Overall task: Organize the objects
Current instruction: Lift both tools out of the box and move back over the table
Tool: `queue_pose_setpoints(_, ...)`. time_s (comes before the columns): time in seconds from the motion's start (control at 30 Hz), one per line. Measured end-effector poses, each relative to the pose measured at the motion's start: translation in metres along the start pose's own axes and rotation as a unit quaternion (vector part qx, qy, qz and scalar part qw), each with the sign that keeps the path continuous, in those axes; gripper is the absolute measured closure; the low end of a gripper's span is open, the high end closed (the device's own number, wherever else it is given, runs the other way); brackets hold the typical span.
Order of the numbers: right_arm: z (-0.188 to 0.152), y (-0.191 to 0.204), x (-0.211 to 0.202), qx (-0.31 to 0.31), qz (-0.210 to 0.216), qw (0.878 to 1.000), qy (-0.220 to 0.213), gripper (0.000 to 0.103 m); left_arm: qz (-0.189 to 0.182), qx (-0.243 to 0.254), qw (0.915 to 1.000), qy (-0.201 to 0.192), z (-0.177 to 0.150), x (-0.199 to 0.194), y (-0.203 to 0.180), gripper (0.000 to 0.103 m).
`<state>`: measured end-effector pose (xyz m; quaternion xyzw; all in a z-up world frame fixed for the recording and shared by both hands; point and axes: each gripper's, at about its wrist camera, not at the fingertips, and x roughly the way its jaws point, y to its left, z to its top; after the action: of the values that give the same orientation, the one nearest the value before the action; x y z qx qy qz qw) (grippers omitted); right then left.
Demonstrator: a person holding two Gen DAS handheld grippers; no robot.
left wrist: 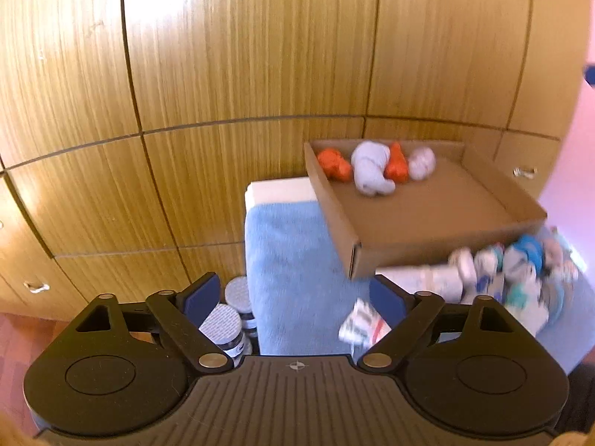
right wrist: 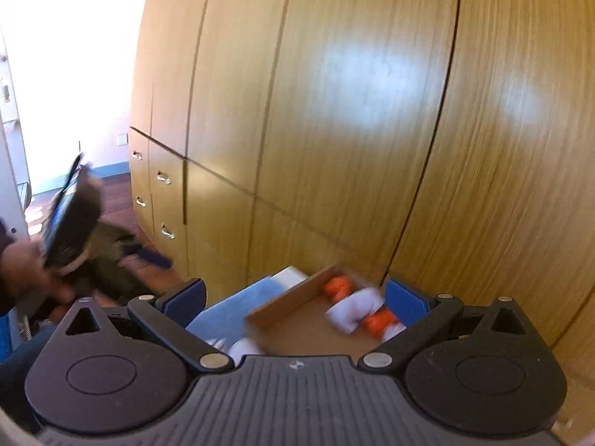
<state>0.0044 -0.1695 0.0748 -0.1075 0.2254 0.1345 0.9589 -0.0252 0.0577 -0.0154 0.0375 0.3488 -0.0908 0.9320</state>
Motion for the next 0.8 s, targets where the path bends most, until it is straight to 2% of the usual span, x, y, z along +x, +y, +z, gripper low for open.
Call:
queue_pose_setpoints(0.1,-0.041,0.033,-0.008,0.018,-0.004,1.0,0.002,0.001,0.002,0.026,0.9996,-0.006,-0.019,-0.004,-0.005,0.007)
queue_pose_setpoints(0.23,-0.088,0.058,0.007,0.074,0.006,0.997,0.024,0.001,-0.005,0.059,0.9983,-0.002,-0.044,-0.002,-0.015,0.007)
queue_pose_setpoints(0.37,-0.104,0.069,0.017,0.087,0.009,0.995,0.044,0.001,-0.003,0.099,0.995,-0.005,-0.057,0.003,-0.026,0.007)
queue_pose_setpoints(0.5,-0.105,0.071,0.018,0.068,-0.01,0.996,0.057,0.001,-0.024,0.137,0.9903,-0.009,-0.058,0.012,-0.031,0.007)
queue_pose_setpoints(0.53,-0.108,0.073,0.021,0.067,-0.014,0.996,0.059,0.003,-0.029,0.143,0.9892,-0.01,-0.057,0.014,-0.032,0.007)
queue_pose_setpoints(0.6,-0.112,0.074,0.021,0.065,-0.02,0.995,0.069,0.013,-0.039,0.154,0.9873,-0.009,-0.054,0.02,-0.033,0.007)
queue_pose_setpoints(0.8,-0.119,0.074,0.041,0.05,-0.029,0.994,0.092,0.019,-0.063,0.177,0.9822,-0.008,-0.046,0.036,-0.037,0.007)
